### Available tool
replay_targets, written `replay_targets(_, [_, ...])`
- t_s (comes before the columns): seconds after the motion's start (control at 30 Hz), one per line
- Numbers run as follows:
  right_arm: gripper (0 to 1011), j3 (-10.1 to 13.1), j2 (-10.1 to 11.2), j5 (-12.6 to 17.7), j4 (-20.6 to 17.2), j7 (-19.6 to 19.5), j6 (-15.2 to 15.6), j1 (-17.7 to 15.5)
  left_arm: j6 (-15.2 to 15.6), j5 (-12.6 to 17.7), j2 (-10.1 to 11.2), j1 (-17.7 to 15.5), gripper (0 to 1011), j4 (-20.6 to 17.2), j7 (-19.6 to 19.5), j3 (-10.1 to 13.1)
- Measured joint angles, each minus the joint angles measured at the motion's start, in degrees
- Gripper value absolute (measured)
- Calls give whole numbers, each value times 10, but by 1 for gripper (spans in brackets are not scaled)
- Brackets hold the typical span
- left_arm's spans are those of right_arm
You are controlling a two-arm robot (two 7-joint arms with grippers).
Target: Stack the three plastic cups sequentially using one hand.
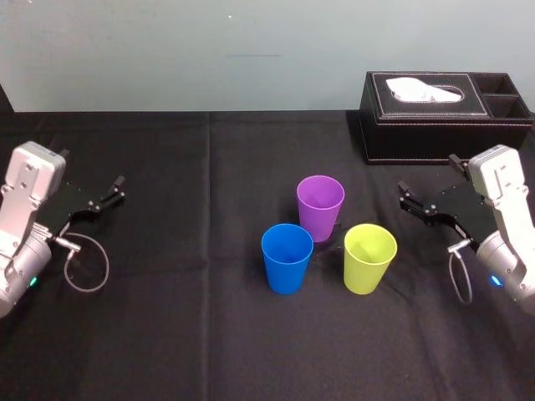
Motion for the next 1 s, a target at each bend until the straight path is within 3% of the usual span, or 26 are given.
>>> replay_targets(1.0, [1003,0,0,0,0,0,0,0,0,0,0,0,1011,0,0,0])
